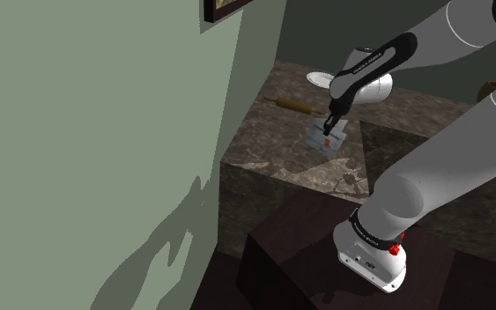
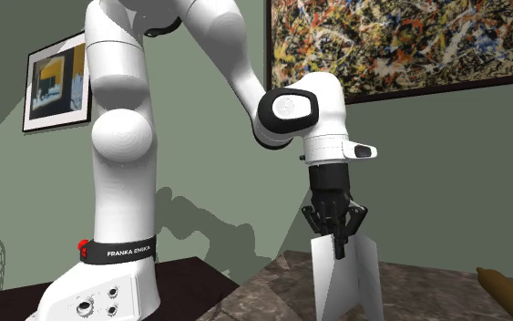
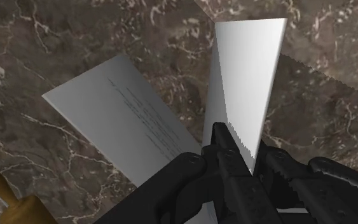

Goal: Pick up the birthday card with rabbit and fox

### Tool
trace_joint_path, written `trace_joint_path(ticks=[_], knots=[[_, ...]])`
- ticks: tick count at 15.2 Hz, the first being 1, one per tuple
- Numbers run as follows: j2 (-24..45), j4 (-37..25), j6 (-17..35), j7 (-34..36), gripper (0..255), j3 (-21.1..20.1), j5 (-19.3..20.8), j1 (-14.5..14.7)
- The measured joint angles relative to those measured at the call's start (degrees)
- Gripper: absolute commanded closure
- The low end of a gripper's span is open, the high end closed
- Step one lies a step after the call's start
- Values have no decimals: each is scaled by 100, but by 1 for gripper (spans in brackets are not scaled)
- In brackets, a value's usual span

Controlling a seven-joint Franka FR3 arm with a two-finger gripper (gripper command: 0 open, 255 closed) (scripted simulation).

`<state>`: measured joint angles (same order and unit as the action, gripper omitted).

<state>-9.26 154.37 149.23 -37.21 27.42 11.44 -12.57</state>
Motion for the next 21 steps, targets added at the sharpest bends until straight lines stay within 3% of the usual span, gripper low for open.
trace_joint_path(ticks=[7, 21], knots=[[-28, -14, -39, 2, 255, -2, 10, -6], [-1035, -380, -1384, 191, 255, -230, 269, -143]])
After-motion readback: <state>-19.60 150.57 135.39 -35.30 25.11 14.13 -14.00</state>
